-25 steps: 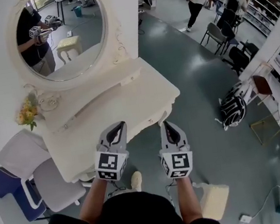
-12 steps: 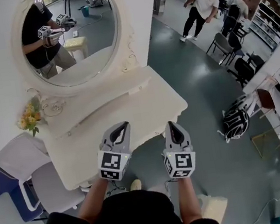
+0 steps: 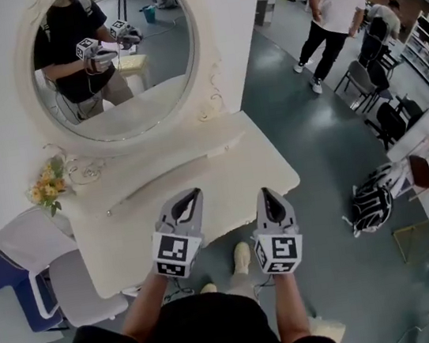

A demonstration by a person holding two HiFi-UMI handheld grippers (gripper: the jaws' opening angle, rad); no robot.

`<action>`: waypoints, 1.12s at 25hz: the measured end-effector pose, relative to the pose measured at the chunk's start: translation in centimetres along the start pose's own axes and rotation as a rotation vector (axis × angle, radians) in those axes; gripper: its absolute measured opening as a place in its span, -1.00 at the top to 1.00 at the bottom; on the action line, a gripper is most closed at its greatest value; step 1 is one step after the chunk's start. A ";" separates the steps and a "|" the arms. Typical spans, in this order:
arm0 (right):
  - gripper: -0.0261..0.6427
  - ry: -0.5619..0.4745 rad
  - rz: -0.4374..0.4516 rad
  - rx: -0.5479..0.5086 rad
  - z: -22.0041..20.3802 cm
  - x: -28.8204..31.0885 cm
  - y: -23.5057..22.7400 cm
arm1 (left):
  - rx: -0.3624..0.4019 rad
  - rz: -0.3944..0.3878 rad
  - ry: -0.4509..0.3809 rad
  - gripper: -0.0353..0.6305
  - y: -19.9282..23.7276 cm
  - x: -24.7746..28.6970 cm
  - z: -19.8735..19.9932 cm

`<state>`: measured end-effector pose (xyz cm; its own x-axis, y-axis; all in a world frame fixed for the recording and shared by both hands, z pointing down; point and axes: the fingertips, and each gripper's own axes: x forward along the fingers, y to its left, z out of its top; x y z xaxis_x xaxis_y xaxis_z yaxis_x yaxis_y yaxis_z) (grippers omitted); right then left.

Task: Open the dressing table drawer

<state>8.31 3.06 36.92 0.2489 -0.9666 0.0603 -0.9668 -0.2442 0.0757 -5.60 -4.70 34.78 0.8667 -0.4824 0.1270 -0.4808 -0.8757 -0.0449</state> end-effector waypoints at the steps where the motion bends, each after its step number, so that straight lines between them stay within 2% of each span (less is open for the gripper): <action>1: 0.92 -0.002 0.014 0.000 0.0 0.9 -0.3 | -0.002 0.016 0.005 0.88 0.4 0.7 -0.1; 7: 0.92 0.014 0.068 0.009 -0.5 6.5 -3.5 | -0.024 0.079 0.028 0.88 2.0 5.9 -0.3; 12: 0.92 0.049 0.155 0.013 -1.6 10.6 -4.3 | -0.064 0.161 0.065 0.88 3.7 8.9 -1.1; 18: 0.92 0.070 0.228 0.013 -3.4 14.9 -5.9 | -0.085 0.224 0.096 0.88 4.6 12.3 -2.2; 28: 0.92 0.149 0.339 0.016 -8.1 20.5 -5.7 | -0.157 0.319 0.154 0.88 6.7 16.3 -6.9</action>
<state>19.38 -14.73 45.79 -0.0806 -0.9713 0.2238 -0.9963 0.0853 0.0111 4.40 -18.30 43.36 0.6457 -0.7108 0.2788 -0.7481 -0.6620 0.0448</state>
